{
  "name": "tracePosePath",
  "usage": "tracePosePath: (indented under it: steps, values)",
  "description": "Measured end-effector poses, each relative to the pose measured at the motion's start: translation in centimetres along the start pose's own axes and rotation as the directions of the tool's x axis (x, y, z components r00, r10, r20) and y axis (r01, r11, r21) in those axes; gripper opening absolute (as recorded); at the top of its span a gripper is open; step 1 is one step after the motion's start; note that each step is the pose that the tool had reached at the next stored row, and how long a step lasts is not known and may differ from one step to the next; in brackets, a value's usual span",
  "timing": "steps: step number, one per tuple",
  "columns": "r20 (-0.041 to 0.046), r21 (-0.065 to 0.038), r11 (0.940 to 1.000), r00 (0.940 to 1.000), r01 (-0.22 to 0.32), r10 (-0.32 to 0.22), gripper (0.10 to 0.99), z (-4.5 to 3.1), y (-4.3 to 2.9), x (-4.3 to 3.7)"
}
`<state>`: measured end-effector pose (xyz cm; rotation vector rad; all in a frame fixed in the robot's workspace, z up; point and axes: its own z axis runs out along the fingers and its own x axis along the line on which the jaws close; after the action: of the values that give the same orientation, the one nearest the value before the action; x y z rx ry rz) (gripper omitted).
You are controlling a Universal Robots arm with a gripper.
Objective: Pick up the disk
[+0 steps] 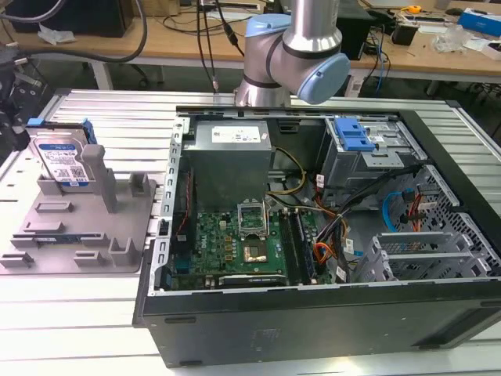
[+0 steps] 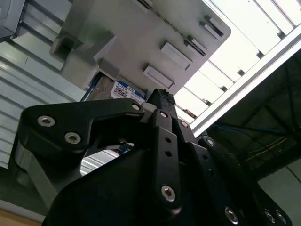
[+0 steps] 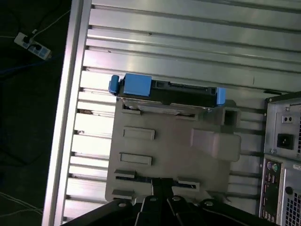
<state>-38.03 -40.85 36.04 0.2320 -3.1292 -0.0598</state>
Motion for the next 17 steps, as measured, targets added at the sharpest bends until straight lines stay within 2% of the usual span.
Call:
tracePosePath:
  steps: [2,4,6,7,9,10,11,13,15,16,17]
  values:
    - [-0.0026,0.000,0.9977,0.9977,0.068,-0.068,0.106,0.01,0.00,0.00]
    - [-0.0064,0.000,0.9865,0.9865,0.164,-0.164,0.106,0.03,0.00,0.00]
    - [-0.0079,-0.001,0.9784,0.9784,0.207,-0.207,0.106,0.04,0.00,-0.01]
    - [-0.0091,-0.001,0.9709,0.9709,0.239,-0.239,0.106,0.06,0.00,0.00]
    - [-0.0116,-0.002,0.9532,0.9531,0.302,-0.302,0.106,0.09,-0.01,0.00]
    - [-0.0130,-0.002,0.9410,0.9409,0.338,-0.338,0.114,0.11,-0.01,0.00]
    - [-0.0144,-0.003,0.9268,0.9266,0.376,-0.376,0.169,0.13,-0.01,0.00]
    - [-0.0157,-0.003,0.9127,0.9126,0.409,-0.409,0.298,0.15,-0.01,0.00]
    - [-0.0173,-0.004,0.8928,0.8927,0.450,-0.450,0.416,0.17,-0.01,0.00]
    - [-0.0183,-0.004,0.8797,0.8795,0.476,-0.476,0.478,0.19,-0.01,0.00]
    - [-0.0196,-0.005,0.8598,0.8595,0.511,-0.511,0.537,0.22,-0.01,-0.01]
